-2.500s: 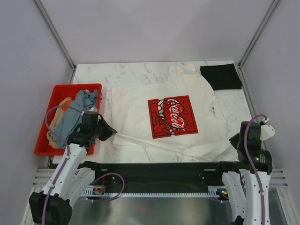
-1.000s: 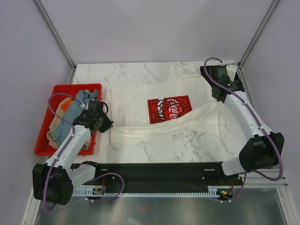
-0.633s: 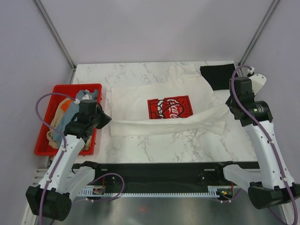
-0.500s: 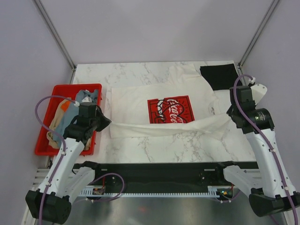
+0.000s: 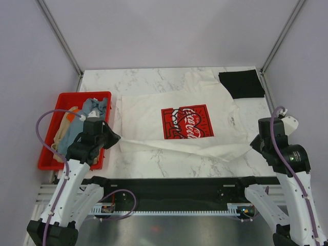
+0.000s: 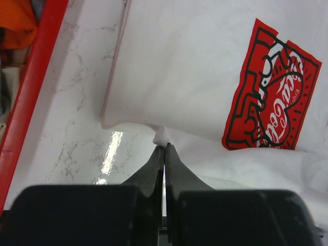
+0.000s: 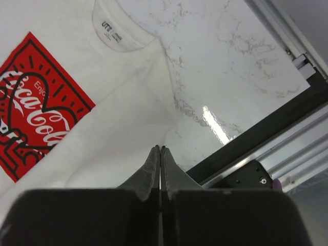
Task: Fold and stack the t-shirts
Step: Fold the tshirt
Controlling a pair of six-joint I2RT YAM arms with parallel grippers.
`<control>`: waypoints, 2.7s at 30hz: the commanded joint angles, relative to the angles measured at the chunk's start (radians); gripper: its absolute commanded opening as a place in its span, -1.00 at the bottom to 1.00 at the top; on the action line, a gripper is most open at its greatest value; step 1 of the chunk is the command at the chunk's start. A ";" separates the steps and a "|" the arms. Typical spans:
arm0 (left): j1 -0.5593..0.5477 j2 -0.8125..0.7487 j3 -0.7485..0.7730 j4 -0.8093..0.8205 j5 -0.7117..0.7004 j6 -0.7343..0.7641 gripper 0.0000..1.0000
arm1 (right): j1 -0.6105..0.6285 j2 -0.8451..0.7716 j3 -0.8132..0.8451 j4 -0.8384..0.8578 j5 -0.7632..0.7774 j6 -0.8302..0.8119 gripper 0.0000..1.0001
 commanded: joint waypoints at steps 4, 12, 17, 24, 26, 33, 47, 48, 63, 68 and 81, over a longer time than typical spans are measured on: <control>-0.003 -0.040 -0.083 -0.021 0.191 -0.011 -0.95 | 0.000 -0.095 -0.178 -0.065 -0.161 0.033 -1.00; -0.046 0.008 -0.134 -0.041 0.162 -0.115 -0.95 | 0.001 -0.031 -0.089 -0.125 0.072 0.012 -1.00; -0.064 0.046 -0.168 -0.042 0.145 -0.169 -0.96 | 0.000 -0.005 -0.068 -0.124 0.139 0.009 -1.00; -0.107 0.061 -0.182 -0.056 0.052 -0.223 -0.95 | 0.000 0.032 -0.074 -0.064 0.171 0.026 -1.00; -0.115 0.075 -0.180 -0.064 0.012 -0.236 -0.95 | 0.002 0.065 -0.091 -0.017 0.171 0.024 -1.00; -0.113 0.124 -0.133 -0.065 -0.131 -0.250 -0.95 | 0.000 0.205 -0.146 0.177 0.097 -0.042 -1.00; -0.113 0.380 -0.005 -0.041 -0.285 -0.230 -0.95 | 0.005 0.653 0.020 0.493 0.120 -0.336 -1.00; -0.113 0.389 0.001 -0.038 -0.286 -0.227 -0.95 | 0.003 0.668 0.040 0.498 0.119 -0.355 -1.00; -0.164 0.472 0.036 0.004 -0.281 -0.215 -0.96 | 0.048 0.805 0.261 0.587 0.140 -0.524 -1.00; -0.167 0.518 0.076 0.012 -0.303 -0.195 -0.95 | 0.046 0.857 0.273 0.593 0.162 -0.528 -1.00; -0.167 0.663 0.176 0.016 -0.369 -0.174 -0.95 | 0.048 0.967 0.337 0.646 0.129 -0.579 -0.99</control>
